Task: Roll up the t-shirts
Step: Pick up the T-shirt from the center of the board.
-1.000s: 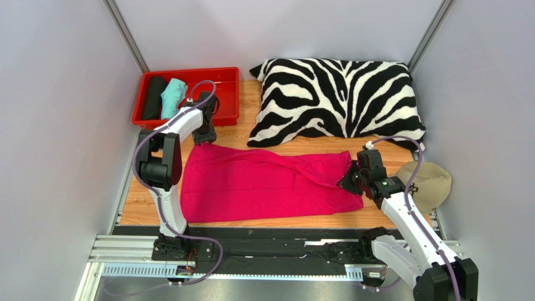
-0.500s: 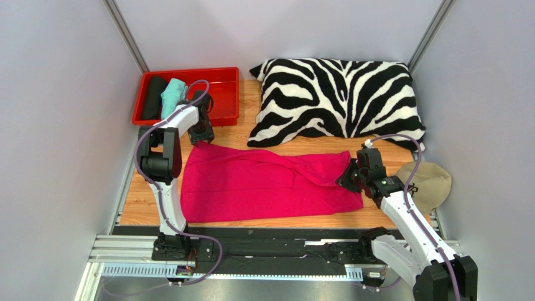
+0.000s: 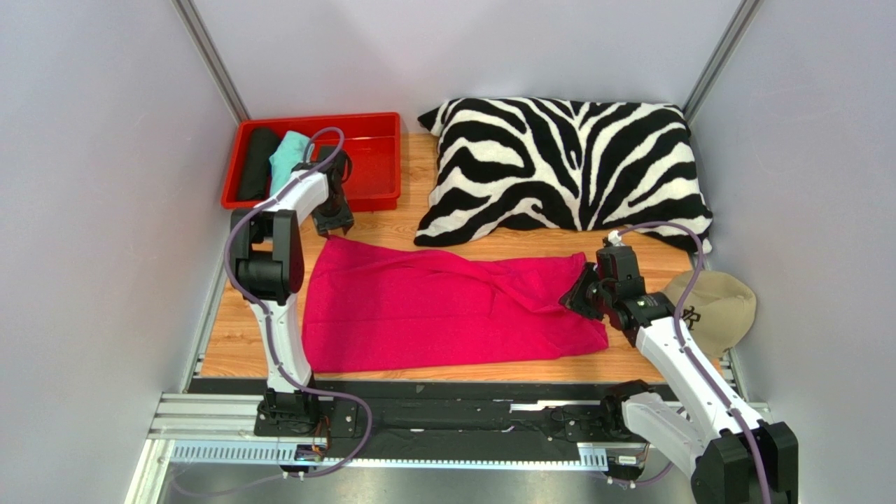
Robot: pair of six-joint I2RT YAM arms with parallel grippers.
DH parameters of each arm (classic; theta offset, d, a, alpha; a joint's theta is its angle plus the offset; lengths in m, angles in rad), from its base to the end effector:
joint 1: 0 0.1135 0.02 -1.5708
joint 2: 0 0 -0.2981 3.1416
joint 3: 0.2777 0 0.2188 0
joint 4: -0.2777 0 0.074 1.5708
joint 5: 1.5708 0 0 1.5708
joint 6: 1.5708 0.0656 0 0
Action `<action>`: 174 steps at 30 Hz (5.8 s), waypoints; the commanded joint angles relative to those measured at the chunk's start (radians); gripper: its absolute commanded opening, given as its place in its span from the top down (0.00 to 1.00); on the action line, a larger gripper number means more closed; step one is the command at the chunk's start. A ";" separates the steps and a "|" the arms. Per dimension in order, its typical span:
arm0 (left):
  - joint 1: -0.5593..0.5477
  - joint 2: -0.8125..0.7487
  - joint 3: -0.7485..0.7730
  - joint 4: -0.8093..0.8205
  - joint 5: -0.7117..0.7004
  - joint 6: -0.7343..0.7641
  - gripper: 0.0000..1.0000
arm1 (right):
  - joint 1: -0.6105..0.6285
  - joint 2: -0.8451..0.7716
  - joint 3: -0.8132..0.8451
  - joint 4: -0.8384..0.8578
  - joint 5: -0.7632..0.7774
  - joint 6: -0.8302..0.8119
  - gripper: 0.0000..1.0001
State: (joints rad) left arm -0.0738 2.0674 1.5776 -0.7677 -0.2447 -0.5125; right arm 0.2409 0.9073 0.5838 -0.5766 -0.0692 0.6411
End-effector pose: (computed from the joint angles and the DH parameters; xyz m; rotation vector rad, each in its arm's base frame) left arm 0.4184 -0.0150 0.1986 -0.6542 2.6877 0.1993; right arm 0.1365 0.0382 0.2291 0.4722 2.4816 0.4548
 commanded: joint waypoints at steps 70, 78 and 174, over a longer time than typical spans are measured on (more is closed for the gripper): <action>0.108 -0.309 -0.216 0.188 0.146 -0.138 1.00 | -0.127 0.392 0.576 -0.045 0.183 -0.101 1.00; 0.108 -0.440 -0.416 0.231 0.182 -0.182 1.00 | -0.127 0.204 0.360 -0.095 0.131 -0.066 1.00; 0.134 -0.641 -0.798 0.257 0.088 -0.402 0.87 | 0.084 0.717 0.462 0.129 0.158 -0.155 0.44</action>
State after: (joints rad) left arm 0.0532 1.4197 0.7471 -0.5339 -0.1524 -0.9302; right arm 0.3202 1.6073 1.0004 -0.4873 0.0872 0.5072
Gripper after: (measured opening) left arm 0.191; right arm 0.553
